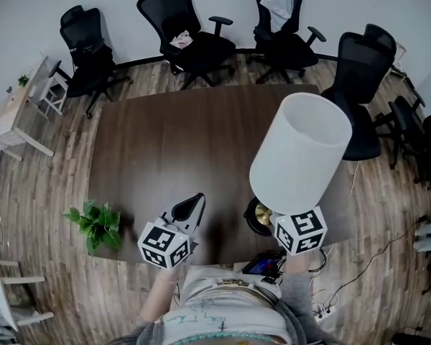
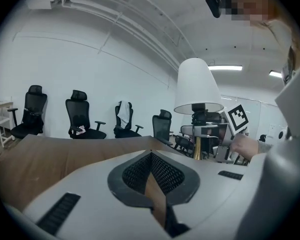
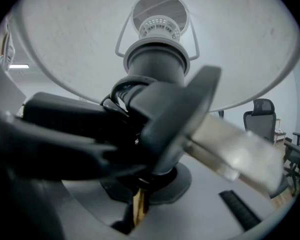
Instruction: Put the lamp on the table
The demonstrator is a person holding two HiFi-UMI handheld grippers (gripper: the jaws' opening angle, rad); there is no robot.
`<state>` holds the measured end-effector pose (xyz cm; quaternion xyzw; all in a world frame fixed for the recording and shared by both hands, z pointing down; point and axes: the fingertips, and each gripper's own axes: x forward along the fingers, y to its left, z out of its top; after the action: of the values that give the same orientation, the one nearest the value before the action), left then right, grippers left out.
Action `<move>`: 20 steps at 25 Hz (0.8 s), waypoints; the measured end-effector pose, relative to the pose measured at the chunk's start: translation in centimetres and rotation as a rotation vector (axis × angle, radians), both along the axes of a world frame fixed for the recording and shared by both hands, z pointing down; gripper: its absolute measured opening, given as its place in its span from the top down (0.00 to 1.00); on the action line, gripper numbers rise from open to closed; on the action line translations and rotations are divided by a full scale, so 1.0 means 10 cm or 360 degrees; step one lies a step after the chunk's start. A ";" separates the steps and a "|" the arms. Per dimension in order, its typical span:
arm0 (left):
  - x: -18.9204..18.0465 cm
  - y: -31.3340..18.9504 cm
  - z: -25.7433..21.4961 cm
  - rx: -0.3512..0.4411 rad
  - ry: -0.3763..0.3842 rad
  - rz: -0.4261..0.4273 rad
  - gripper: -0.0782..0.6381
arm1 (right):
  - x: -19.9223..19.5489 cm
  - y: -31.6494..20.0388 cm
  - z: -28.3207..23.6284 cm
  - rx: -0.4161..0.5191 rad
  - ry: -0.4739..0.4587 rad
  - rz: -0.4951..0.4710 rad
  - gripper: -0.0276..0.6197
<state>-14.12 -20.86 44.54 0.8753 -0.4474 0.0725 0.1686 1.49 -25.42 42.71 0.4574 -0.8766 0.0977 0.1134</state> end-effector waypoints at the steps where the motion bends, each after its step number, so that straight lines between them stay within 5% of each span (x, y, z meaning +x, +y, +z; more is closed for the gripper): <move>1: -0.02 -0.01 0.01 -0.0004 0.0007 0.0018 0.88 | -0.04 -0.01 0.02 -0.0009 0.0005 0.0008 0.93; 10: -0.06 0.01 0.17 -0.0074 0.0035 0.0133 0.87 | -0.48 -0.11 0.22 -0.0061 0.0030 -0.0044 0.93; 20: -0.17 0.00 0.20 -0.0082 0.0051 0.0105 0.88 | -0.78 -0.16 0.46 -0.0133 0.0037 -0.0122 0.93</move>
<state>-15.81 -20.86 46.50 0.8860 -0.4136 0.0754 0.1957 -6.35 -27.06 47.34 0.4196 -0.8871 0.1246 0.1463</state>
